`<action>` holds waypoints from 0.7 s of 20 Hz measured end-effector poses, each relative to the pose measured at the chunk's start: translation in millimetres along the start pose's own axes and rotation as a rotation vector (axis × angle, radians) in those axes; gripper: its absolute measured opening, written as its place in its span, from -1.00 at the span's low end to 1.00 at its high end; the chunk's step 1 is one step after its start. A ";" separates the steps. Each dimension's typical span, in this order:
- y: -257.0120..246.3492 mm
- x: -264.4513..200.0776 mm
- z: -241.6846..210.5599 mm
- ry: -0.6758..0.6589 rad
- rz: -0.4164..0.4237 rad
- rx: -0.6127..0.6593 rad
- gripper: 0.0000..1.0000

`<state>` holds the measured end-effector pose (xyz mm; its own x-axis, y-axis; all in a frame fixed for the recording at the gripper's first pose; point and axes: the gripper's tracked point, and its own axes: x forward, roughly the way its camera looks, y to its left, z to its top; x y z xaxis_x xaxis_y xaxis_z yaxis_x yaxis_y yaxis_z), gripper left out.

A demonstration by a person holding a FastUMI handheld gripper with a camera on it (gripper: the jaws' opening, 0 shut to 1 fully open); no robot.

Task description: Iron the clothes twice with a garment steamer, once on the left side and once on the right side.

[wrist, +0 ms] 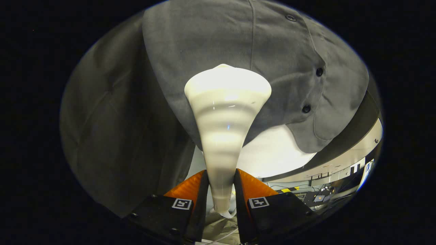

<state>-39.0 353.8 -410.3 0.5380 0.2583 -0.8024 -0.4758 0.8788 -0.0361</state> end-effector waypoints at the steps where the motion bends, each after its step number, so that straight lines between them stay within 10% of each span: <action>1: -1.6 4.0 -5.2 0.010 -0.002 0.001 -0.07; 14: -6.5 30.3 -49.7 0.105 -0.003 0.005 -0.06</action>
<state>-54.3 336.0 -464.0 0.4630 0.2127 -0.8605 -0.4707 0.8816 -0.0353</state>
